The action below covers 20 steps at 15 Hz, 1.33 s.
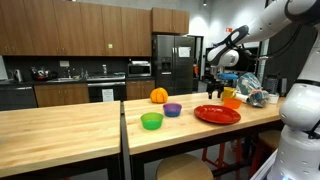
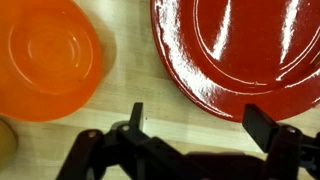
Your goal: Pour the contents in the blue bowl into the orange bowl
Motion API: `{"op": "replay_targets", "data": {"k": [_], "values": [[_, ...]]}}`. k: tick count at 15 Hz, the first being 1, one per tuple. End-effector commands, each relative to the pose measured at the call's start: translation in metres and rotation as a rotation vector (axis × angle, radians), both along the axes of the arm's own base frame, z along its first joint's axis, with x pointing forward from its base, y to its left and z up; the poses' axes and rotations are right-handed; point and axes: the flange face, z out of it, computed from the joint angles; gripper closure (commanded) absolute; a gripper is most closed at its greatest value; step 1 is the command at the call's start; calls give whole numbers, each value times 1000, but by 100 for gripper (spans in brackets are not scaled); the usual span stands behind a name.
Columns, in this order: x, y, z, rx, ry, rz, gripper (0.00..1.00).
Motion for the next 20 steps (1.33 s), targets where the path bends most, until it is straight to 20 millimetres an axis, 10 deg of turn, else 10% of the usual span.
{"op": "replay_targets", "data": {"k": [1, 20], "values": [[0, 0, 0, 0, 0, 0, 0], [66, 120, 8, 152, -28, -73, 0]]}}
